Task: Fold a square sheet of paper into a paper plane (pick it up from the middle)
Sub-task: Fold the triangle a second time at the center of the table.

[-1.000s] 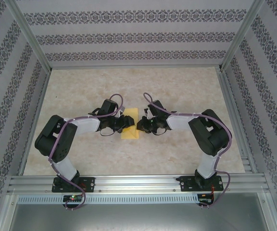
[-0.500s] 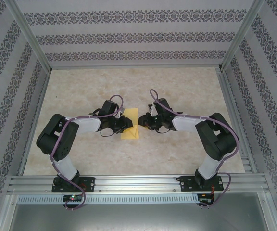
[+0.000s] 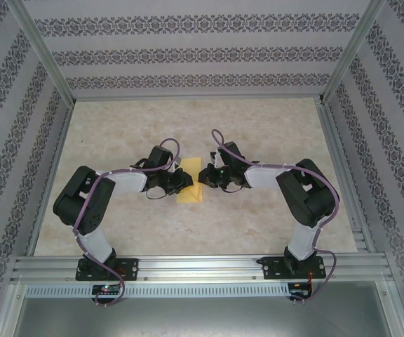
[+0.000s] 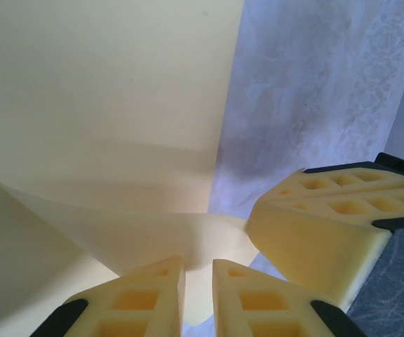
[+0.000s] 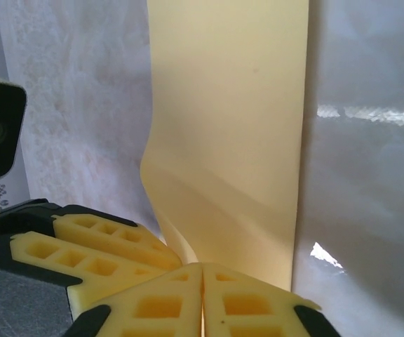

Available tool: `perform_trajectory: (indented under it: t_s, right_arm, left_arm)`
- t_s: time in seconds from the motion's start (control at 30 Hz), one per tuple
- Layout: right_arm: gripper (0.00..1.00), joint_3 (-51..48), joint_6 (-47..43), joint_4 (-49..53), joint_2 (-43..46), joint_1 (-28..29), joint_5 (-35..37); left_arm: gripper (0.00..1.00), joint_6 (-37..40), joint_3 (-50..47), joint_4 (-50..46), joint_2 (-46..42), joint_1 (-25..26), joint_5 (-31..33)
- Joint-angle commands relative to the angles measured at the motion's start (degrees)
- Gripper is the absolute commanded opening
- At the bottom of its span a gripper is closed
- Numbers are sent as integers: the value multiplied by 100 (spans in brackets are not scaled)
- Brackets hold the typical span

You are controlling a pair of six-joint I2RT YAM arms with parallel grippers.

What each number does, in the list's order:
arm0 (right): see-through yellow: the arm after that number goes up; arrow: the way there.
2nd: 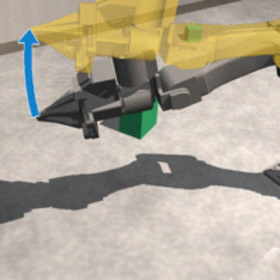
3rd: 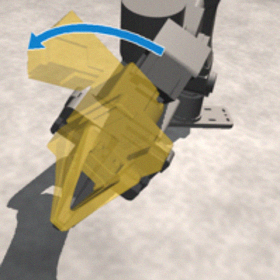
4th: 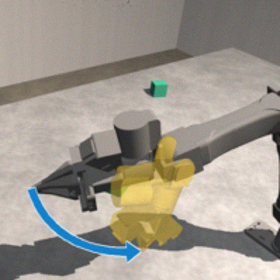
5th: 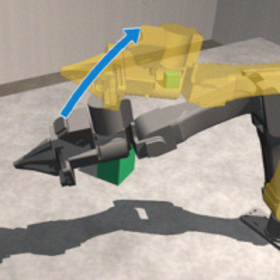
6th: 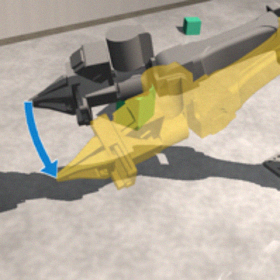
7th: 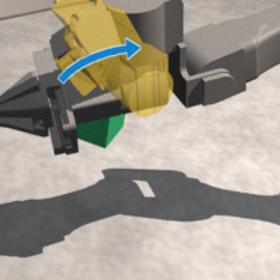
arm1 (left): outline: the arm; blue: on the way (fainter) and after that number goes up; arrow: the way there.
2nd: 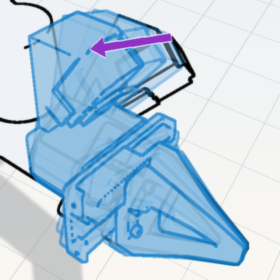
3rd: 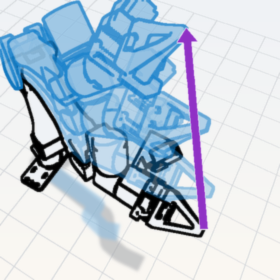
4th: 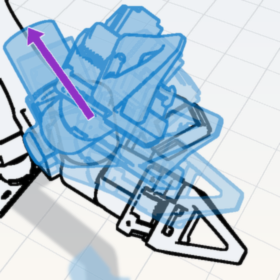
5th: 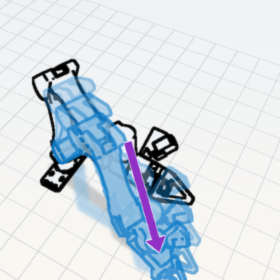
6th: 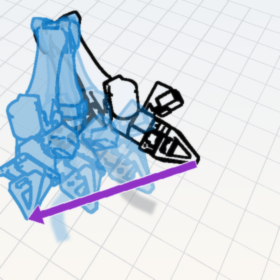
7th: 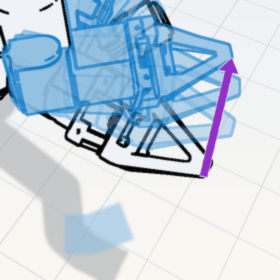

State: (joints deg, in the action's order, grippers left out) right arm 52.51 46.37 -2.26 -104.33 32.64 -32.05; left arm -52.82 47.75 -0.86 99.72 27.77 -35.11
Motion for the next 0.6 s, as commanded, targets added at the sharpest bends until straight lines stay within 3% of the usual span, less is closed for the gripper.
perform_trajectory:
  t_s: [0.0, 0.57]
  right_arm:
    - [6, 180, -234, 134, -143, 47, 175]
    - [5, 584, -638, 532, -438, -22, 493]
  left_arm:
    - [18, 153, 45, 34, -76, -43, -45]
    - [22, 288, 291, 134, 222, -39, -552]
